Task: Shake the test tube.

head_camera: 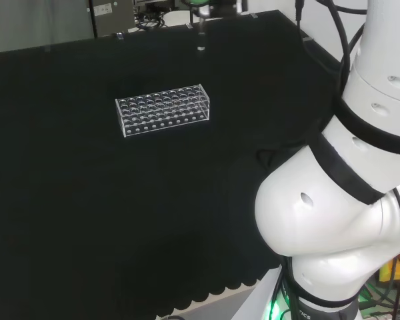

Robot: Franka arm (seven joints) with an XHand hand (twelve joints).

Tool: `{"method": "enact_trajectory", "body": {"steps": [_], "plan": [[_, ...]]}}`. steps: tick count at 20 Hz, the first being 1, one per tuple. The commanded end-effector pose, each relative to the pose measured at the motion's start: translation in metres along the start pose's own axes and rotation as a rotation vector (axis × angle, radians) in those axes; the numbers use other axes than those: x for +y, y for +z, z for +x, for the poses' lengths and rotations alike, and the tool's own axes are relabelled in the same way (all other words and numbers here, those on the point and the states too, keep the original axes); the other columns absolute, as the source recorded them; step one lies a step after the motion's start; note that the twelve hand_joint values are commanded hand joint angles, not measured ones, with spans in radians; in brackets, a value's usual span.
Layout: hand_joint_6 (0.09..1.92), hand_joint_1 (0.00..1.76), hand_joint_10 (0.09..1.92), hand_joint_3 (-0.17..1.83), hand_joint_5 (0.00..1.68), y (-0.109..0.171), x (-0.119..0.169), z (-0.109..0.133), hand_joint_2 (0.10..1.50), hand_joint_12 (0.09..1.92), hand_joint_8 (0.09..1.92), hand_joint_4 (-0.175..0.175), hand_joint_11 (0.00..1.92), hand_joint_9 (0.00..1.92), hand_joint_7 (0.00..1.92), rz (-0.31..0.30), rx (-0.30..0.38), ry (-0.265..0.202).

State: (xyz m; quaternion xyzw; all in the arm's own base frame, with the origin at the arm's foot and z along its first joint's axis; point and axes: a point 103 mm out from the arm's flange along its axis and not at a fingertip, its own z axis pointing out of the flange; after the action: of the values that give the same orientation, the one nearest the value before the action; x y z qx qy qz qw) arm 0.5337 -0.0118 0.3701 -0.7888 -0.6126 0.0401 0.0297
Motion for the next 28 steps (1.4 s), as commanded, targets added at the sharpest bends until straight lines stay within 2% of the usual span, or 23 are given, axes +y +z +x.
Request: {"method": "enact_trajectory", "body": {"steps": [1, 4, 7, 10, 13, 19, 28], "plan": [[0.34, 1.23, 0.46, -0.17, 1.38, 0.003, -0.009, 0.114, 1.05, 0.86, 0.38, -0.175, 1.23, 1.70, 1.74, 0.022, 0.104, -0.230], [0.34, 1.23, 0.46, -0.17, 1.38, -0.001, -0.014, 0.140, 1.05, 0.86, 0.38, -0.175, 1.22, 1.70, 1.74, 0.023, 0.131, -0.281], [0.34, 1.23, 0.47, -0.17, 1.38, -0.003, -0.016, 0.149, 1.05, 0.86, 0.38, -0.175, 1.22, 1.70, 1.74, 0.025, 0.146, -0.297], [0.34, 1.23, 0.47, -0.17, 1.38, -0.003, -0.013, 0.144, 1.05, 0.86, 0.38, -0.175, 1.22, 1.70, 1.74, 0.025, 0.144, -0.285], [0.34, 1.23, 0.47, -0.17, 1.38, -0.002, -0.008, 0.126, 1.05, 0.86, 0.38, -0.175, 1.22, 1.70, 1.74, 0.024, 0.134, -0.250], [0.33, 1.23, 0.47, -0.17, 1.38, 0.004, 0.003, 0.067, 1.05, 0.86, 0.38, -0.175, 1.22, 1.70, 1.74, 0.025, 0.086, -0.136], [0.33, 1.23, 0.48, -0.17, 1.38, 0.014, 0.013, -0.047, 1.05, 0.86, 0.38, -0.175, 1.22, 1.69, 1.74, 0.040, 0.009, 0.125]]}}
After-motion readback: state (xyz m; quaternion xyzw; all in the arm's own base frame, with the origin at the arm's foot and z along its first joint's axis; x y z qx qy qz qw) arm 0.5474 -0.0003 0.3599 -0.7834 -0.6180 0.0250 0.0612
